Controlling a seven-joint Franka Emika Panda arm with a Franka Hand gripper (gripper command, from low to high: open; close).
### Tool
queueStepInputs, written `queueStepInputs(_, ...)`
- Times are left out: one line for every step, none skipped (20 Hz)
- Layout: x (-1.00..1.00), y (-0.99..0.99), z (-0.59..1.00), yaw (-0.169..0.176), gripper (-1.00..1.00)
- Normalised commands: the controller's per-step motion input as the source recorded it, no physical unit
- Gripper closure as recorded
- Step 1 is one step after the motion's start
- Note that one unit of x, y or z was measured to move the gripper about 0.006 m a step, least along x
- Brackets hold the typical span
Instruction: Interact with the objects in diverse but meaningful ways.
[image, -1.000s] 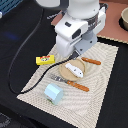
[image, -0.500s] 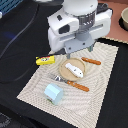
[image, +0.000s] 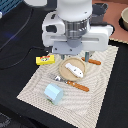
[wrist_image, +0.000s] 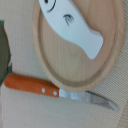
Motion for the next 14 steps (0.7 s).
queueStepInputs(0.00, -0.33, 0.00, -0.026, -1.00)
queueStepInputs(0.00, -0.30, -0.01, -0.025, -1.00)
queueStepInputs(0.00, -0.31, -0.01, -0.028, -1.00)
queueStepInputs(0.00, -0.38, -0.02, -0.033, -1.00)
queueStepInputs(-0.01, -0.46, -0.02, -0.042, -1.00)
queueStepInputs(-0.02, -0.48, 0.00, -0.046, -1.00)
queueStepInputs(-0.01, -0.48, 0.00, -0.056, -1.00)
queueStepInputs(0.00, -0.49, 0.00, -0.058, -1.00)
queueStepInputs(0.00, -0.50, 0.00, -0.065, -1.00)
queueStepInputs(0.00, -0.51, 0.00, -0.072, -1.00)
queueStepInputs(0.00, -0.50, 0.00, -0.084, -1.00)
queueStepInputs(0.00, -0.46, 0.00, -0.104, -1.00)
queueStepInputs(0.00, -0.48, 0.00, -0.130, -1.00)
queueStepInputs(0.00, -0.51, 0.00, -0.154, -1.00)
